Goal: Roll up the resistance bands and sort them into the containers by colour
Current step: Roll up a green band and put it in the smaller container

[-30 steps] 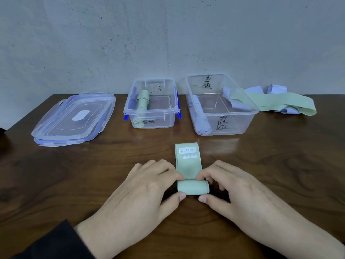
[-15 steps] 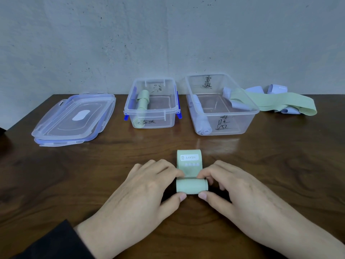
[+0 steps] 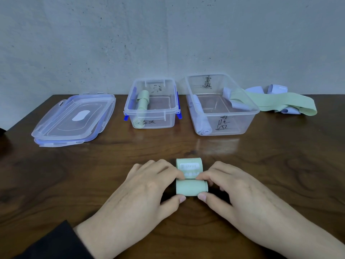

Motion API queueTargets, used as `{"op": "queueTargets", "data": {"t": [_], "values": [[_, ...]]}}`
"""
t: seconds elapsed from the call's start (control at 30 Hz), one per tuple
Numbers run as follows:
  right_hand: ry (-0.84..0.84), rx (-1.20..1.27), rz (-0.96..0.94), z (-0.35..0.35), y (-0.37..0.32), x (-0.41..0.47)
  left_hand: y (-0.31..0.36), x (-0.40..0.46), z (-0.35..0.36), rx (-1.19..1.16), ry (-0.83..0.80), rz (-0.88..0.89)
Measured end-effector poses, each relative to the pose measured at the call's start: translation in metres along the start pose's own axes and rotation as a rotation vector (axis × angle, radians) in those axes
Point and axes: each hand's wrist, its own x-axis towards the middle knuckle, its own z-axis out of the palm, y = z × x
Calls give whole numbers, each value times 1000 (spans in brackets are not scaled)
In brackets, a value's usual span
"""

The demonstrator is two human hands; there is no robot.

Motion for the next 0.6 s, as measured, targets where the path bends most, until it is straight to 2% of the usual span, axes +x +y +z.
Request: {"op": "queueTargets", "data": {"t": [0.6], "values": [[52, 39, 22, -1, -1, 2, 1, 2, -2, 12, 15, -3]]}}
